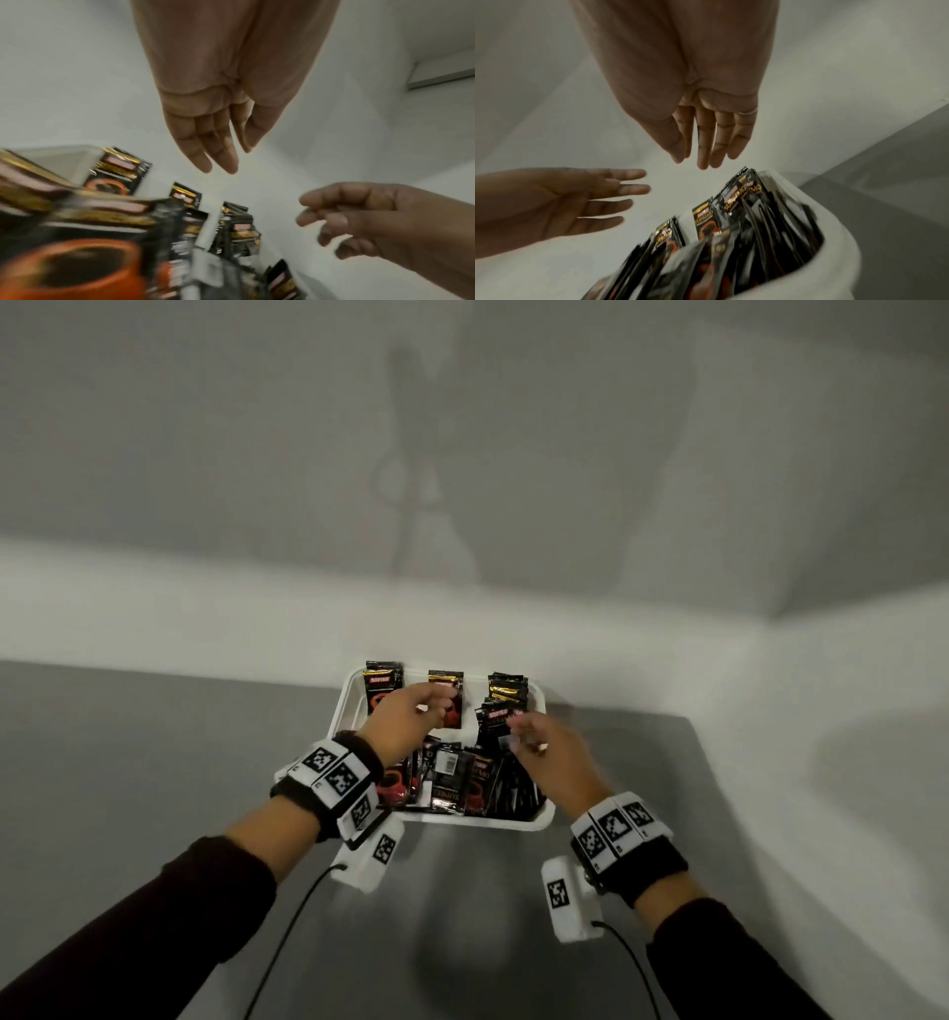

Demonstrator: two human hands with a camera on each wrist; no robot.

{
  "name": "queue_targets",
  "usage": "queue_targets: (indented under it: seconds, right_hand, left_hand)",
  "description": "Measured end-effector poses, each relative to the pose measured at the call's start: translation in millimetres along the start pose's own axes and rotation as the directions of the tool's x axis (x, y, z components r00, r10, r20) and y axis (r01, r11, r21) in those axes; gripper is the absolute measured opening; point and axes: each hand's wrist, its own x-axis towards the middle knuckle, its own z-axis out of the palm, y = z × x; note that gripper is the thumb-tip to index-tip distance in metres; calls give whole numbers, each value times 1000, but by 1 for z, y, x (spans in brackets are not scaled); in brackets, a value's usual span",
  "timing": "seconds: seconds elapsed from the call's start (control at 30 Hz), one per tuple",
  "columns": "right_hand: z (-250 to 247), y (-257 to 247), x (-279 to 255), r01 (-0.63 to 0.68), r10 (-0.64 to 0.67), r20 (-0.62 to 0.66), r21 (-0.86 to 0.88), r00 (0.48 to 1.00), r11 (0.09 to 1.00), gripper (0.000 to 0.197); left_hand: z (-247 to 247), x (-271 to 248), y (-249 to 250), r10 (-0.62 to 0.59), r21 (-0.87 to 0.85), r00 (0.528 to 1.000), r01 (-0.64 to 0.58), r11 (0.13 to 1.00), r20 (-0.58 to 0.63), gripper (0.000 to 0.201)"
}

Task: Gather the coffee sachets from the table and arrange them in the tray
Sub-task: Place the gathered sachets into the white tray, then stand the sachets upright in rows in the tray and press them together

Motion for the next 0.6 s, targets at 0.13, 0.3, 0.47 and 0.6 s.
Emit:
queue_targets:
  seconds: [0.13, 0.3, 0.47, 0.6]
  right_hand:
    - [33, 7, -27, 46, -47, -5, -70, 999, 996, 25]
    - [76, 1, -42, 176, -167, 73, -134, 983, 975, 49]
    - [119, -19, -30, 406, -333, 238, -423, 912, 810, 53]
    - [136, -29, -6, 465, -358, 298, -521, 885, 716, 45]
  left_hand:
    - [-40, -40, -35, -15, 249, 999, 27, 968, -49, 32]
    - [-74, -45, -64, 36, 407, 999, -42, 912, 23, 42]
    - [-85, -17, -71, -40, 606, 957, -150, 781, 288, 64]
    - [-83, 2, -69, -116, 701, 902, -236, 673, 415, 61]
